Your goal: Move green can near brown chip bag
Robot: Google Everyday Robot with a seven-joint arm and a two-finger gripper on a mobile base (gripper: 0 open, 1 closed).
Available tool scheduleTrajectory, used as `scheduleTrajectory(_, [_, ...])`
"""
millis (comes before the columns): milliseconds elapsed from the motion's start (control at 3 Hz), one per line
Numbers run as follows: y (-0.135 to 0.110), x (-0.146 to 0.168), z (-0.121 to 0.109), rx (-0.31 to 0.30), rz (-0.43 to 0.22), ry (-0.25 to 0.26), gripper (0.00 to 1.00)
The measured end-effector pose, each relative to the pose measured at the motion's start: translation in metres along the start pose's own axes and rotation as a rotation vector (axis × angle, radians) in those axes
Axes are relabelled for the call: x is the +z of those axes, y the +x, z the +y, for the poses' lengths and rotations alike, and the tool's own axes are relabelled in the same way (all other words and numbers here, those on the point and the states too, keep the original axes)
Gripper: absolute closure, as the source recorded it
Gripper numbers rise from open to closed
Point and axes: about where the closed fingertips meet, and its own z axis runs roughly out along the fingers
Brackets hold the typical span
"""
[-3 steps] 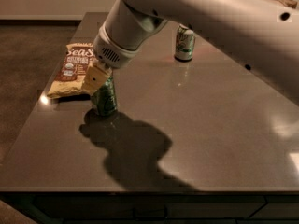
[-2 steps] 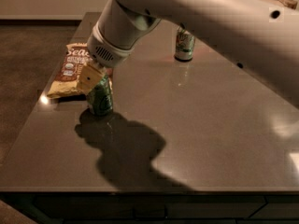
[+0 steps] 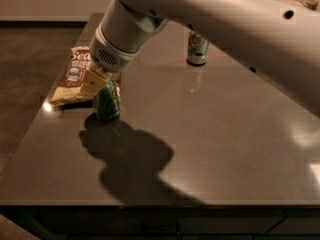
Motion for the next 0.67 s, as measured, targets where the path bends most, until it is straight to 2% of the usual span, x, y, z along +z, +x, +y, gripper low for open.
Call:
scheduleTrajectory(333, [-0.0007, 0.0005, 0.0012, -0.003, 0.001, -0.001, 0.00])
scheduleTrajectory(667, [-0.0007, 0.0006, 0.0013, -0.003, 0.001, -0.001, 0.00])
